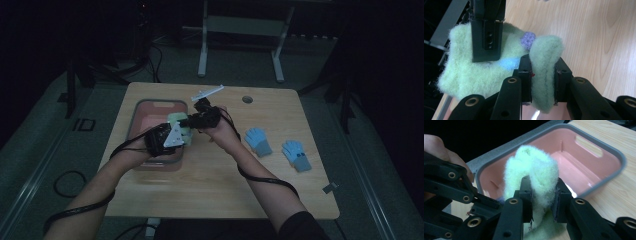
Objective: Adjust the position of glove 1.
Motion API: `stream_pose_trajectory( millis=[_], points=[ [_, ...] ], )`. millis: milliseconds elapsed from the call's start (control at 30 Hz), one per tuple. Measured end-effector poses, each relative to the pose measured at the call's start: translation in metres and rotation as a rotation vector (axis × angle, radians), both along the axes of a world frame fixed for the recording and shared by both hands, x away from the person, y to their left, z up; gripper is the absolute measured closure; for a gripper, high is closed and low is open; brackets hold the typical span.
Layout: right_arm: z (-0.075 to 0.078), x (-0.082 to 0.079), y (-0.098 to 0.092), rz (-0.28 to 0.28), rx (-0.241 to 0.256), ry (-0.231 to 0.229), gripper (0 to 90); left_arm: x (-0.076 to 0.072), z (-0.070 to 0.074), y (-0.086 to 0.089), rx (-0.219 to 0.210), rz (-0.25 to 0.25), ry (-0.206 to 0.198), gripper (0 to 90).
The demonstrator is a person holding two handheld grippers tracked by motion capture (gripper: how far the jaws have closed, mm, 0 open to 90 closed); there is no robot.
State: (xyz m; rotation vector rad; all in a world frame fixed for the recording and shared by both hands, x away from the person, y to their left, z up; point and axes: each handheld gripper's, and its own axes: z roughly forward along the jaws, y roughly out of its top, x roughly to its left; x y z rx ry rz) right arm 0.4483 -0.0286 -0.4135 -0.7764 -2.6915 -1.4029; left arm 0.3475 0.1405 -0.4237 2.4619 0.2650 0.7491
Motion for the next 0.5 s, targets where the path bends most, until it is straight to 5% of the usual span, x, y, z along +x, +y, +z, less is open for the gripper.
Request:
stream_pose_trajectory(
  millis=[333, 500],
  points=[
    [-0.006, 0.007, 0.041, 0.036, -0.004, 0.001, 73.7, 0.006, -0.004, 0.035, 0.023, 0.026, 0.021, 72.6],
    [-0.019, 0.013, 0.058, 0.039, -0.013, 0.020, 73.7, 0.013, -0.018, 0.049, 0.015, 0.031, 0.060, 72.6]
  ],
)
